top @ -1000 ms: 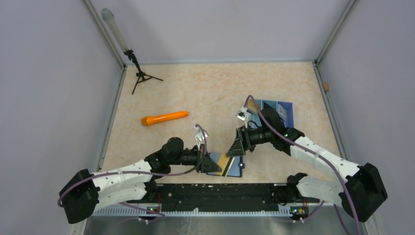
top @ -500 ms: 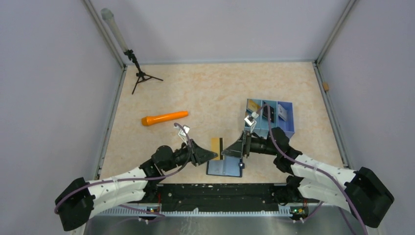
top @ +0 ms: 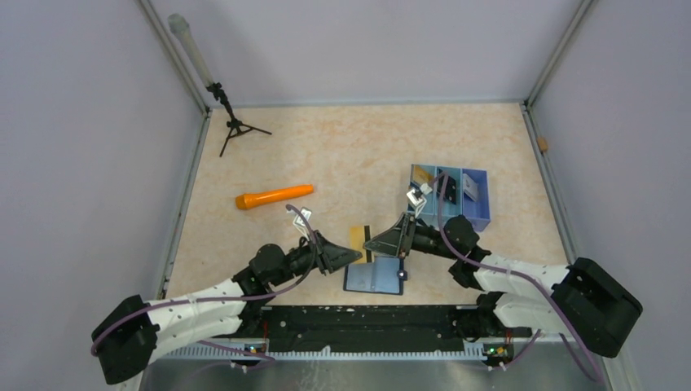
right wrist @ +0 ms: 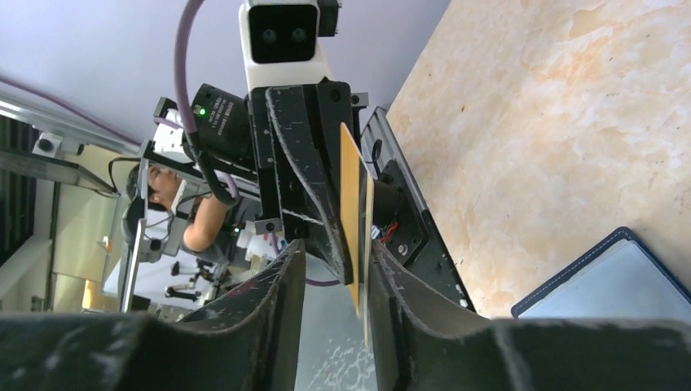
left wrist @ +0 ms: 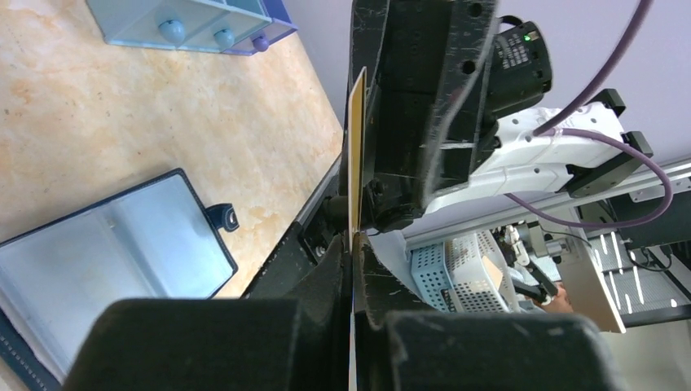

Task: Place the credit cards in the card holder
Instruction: Pick up the credit card from the storage box, then insert the credit card into the card holder.

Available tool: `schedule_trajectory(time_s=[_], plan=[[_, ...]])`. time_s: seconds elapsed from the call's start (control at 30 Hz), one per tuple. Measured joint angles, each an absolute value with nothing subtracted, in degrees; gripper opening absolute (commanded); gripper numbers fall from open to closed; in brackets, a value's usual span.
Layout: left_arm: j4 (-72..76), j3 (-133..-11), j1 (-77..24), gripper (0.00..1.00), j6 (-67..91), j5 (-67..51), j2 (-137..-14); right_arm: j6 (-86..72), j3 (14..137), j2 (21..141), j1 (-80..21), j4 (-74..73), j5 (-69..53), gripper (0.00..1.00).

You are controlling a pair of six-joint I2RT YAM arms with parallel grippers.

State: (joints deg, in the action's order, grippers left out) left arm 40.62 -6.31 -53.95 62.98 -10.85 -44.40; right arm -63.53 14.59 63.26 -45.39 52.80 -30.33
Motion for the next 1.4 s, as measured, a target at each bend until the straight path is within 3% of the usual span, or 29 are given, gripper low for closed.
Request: schedule_trajectory(time_s=[0.07,0.13,0.17,0.2,0.23,0.3,0.4,0.6,0.77,1.17,1.4], plan=[[41.6,-6.3,-54.0,0.00,63.2,-11.0,-44.7,-63.8,14.6,64.4,-45.6,54.2,-29.8,0.03],[42.7,-6.3,-54.0,0.00,63.3,-11.3,-45.3,-64.2,14.6,65.7,-45.7,55.1,-29.4,0.00],[43.0,-6.3,-54.0,0.09,63.3,-11.4,-45.6,-64.5,14.6,66.5,-45.7,55.4,-29.2,0.00],[42.8,-6.3,-53.9,0.25,63.4,-11.3,-45.9,-64.6,14.6,67.0,-45.7,55.6,-29.0,0.00],[42.8,-6.3,-53.9,0.48,63.4,-11.2,-46.2,-64.6,14.5,67.2,-45.7,55.7,-28.7,0.00],[41.0,-6.4,-53.9,0.78,62.5,-11.0,-46.4,-64.7,14.0,67.2,-46.0,55.6,-27.9,0.00],[34.3,-7.0,-54.0,0.90,62.5,-9.7,-46.0,-64.4,13.8,66.3,-46.5,50.1,-24.7,0.00],[19.0,-8.0,-54.0,0.88,61.6,-5.2,-43.2,-62.7,11.9,60.7,-46.5,34.3,-18.2,0.00],[8.6,-11.3,-54.0,0.74,60.5,-2.9,-47.4,-62.6,7.8,57.7,-46.5,28.3,-16.1,0.00],[1.1,-15.3,-55.2,0.60,58.9,-0.2,-56.9,-64.9,2.2,61.9,-47.4,33.2,-14.5,0.00],[0.8,-16.1,-55.6,0.58,58.4,1.0,-58.1,-66.3,2.2,66.7,-47.7,38.7,-14.5,0.00]])
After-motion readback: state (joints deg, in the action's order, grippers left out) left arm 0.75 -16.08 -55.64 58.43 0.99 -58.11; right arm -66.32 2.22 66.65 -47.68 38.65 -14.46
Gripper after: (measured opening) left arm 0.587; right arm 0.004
